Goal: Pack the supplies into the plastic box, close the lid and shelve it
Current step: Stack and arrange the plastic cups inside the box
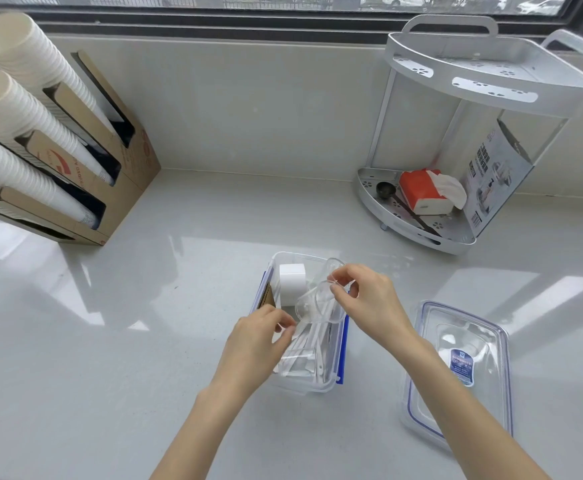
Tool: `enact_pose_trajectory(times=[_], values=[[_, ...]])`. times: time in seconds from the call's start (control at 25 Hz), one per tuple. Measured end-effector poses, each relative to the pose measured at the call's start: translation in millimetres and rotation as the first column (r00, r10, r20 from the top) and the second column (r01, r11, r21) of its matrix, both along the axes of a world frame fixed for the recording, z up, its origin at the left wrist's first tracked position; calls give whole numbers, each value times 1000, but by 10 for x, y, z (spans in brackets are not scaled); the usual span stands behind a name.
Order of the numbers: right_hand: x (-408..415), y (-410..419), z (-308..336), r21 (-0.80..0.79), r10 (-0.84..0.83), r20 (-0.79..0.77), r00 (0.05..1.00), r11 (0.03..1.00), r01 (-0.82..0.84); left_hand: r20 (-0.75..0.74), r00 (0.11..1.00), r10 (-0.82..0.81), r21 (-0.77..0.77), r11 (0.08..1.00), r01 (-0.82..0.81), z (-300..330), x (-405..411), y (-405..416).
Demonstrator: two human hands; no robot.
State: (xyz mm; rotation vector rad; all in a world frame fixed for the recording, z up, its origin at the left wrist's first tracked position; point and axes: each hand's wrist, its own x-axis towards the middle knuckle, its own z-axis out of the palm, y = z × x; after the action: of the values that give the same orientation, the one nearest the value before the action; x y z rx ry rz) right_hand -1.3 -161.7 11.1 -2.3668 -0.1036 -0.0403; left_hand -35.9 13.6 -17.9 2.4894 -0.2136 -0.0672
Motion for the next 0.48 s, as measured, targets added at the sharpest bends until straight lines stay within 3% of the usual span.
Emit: enact_pose_trajectory(times=[0.16,0.28,0.48], values=[[-1,-60,31,24,-35,20,999,999,35,-300,928,-221,262,917,302,-11,78,-63],[-34,-49,-12,16,-22,2,1000,1000,22,-446,872,-200,270,899,344,-68,107,-81],[-41,-17,-54,36,-20,-4,1000,999,20,-410,883,-229,244,905,349,-116,118,-81]])
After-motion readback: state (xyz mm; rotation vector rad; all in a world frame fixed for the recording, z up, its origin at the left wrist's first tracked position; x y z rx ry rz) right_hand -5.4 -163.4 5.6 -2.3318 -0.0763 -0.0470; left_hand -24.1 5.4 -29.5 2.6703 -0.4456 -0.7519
